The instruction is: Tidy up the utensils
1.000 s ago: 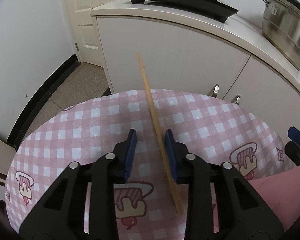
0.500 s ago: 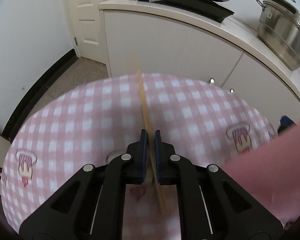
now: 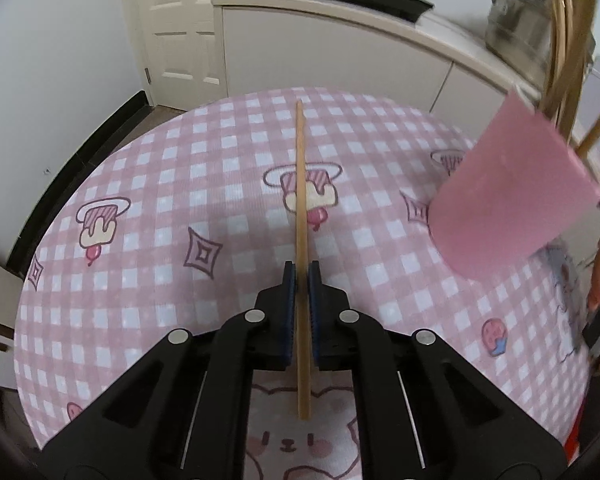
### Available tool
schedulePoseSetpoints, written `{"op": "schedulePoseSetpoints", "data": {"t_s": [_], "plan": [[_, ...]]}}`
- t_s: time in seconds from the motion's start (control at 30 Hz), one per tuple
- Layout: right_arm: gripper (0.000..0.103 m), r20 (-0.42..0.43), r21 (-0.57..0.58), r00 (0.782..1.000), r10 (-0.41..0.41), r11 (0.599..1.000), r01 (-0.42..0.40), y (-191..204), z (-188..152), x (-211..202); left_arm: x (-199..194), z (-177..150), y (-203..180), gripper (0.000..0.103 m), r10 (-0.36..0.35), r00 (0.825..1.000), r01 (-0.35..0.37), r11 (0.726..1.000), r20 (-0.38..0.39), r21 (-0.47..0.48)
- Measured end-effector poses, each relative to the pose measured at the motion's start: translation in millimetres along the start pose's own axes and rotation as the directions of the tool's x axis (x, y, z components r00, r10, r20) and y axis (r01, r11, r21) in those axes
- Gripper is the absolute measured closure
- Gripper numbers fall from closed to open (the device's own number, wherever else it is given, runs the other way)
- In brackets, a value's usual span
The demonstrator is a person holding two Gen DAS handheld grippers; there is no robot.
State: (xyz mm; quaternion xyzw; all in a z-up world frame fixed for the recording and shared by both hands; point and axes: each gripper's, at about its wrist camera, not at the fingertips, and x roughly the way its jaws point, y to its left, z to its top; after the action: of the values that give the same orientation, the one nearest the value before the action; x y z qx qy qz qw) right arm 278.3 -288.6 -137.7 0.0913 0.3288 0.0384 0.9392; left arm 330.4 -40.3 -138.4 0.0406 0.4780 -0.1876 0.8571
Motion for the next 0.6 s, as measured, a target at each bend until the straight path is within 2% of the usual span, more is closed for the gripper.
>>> {"op": "schedulePoseSetpoints", "data": {"t_s": [0.1, 0.23, 0.37, 0.4, 0.43, 0.47, 0.5, 0.6], "plan": [[0.050, -0.005, -0.008, 1.000, 0.000, 1.000, 0.000, 2.1, -0.9, -1.3, -0.8, 12.0, 5.1, 0.096, -0.028, 0.999, 0.030, 0.999, 0.028, -0.041], [0.049, -0.005, -0.013, 1.000, 0.000, 1.000, 0.000, 4.8, -1.6, -3.8, 15.9, 32.3, 6.9, 0.095, -0.042, 0.999, 0.043, 0.997, 0.017, -0.069], [0.049, -0.009, -0.019, 1.000, -0.001, 1.000, 0.001, 5.8, -2.6, -2.9, 29.7, 46.4, 5.1, 0.095, -0.023, 1.000, 0.024, 0.997, 0.013, -0.080], [0.049, -0.012, -0.020, 1.000, -0.001, 1.000, 0.001, 5.7, -2.9, -2.1, 33.6, 49.3, 5.0, 0.084, -0.022, 1.000, 0.023, 0.996, 0.005, -0.085], [0.049, -0.014, -0.021, 1.000, -0.001, 1.000, 0.001, 5.8, -3.1, -1.3, 37.0, 52.5, 6.4, 0.066, -0.017, 1.000, 0.017, 0.995, 0.004, -0.102], [0.049, -0.016, -0.022, 1.000, 0.000, 1.000, 0.000, 6.4, -3.8, -0.8, 37.6, 54.2, 8.4, 0.053, -0.013, 1.000, 0.014, 0.993, 0.012, -0.114], [0.049, -0.016, -0.022, 1.000, 0.001, 1.000, -0.001, 6.5, -4.4, 0.0, 37.1, 55.3, 9.9, 0.046, -0.006, 1.000, 0.009, 0.992, 0.028, -0.124], [0.049, -0.020, -0.024, 1.000, 0.003, 1.000, -0.003, 7.8, -5.2, 2.8, 45.9, 62.4, 11.1, 0.049, 0.019, 1.000, -0.018, 0.994, 0.009, -0.107]]}}
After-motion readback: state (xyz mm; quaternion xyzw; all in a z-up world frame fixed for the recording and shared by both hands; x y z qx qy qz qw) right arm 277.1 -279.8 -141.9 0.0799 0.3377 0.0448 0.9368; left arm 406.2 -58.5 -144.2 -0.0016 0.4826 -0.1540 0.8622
